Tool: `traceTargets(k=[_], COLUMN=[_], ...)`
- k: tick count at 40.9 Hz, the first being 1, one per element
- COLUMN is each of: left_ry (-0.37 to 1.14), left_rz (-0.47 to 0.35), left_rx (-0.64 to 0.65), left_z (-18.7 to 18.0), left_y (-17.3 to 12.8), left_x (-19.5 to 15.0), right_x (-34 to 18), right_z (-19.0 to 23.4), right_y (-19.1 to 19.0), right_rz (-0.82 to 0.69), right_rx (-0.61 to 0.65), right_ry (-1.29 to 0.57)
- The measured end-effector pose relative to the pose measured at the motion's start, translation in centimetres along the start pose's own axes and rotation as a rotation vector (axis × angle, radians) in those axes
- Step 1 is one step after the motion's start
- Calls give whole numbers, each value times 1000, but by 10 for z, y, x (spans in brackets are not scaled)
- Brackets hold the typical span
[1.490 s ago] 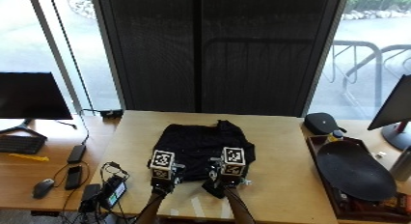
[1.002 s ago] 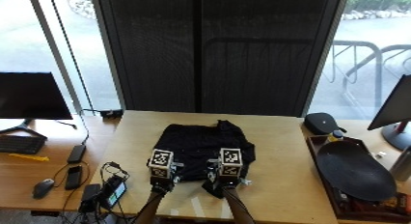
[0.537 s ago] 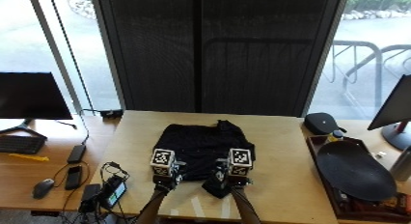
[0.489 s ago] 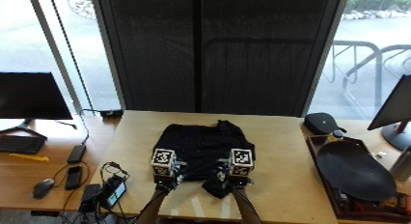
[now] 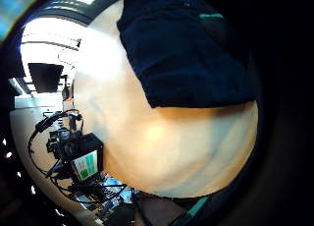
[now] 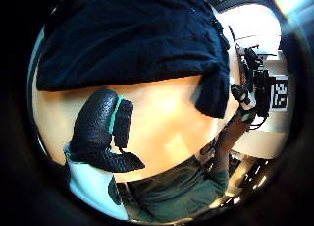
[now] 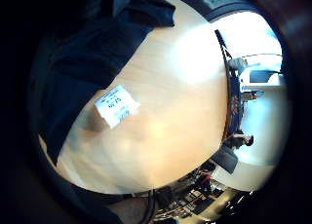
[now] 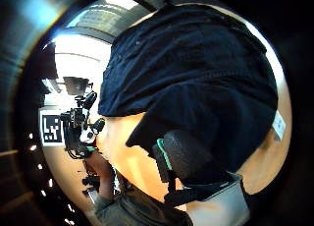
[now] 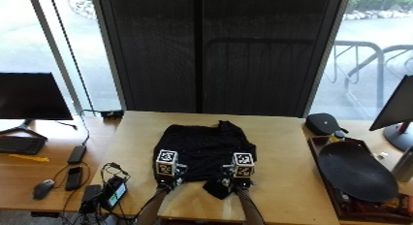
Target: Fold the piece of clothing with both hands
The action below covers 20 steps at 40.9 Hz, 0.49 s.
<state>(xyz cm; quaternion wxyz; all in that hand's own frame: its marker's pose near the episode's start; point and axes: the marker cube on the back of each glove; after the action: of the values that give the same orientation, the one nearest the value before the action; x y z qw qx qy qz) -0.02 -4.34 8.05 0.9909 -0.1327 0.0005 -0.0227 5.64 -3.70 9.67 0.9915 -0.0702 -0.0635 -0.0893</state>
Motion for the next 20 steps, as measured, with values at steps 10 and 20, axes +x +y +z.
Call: traceTargets(k=[10,20], left_ry=[-46,-25], left_rz=[16,43], left_rx=[113,30], left_z=[23,24], left_y=[-28,-13], left_x=[-5,3], right_x=[-11,-2], right_z=[15,10], right_y=[-4,-6], right_rz=[-166,-94], right_rx=[-52,44], right_ry=[-104,24])
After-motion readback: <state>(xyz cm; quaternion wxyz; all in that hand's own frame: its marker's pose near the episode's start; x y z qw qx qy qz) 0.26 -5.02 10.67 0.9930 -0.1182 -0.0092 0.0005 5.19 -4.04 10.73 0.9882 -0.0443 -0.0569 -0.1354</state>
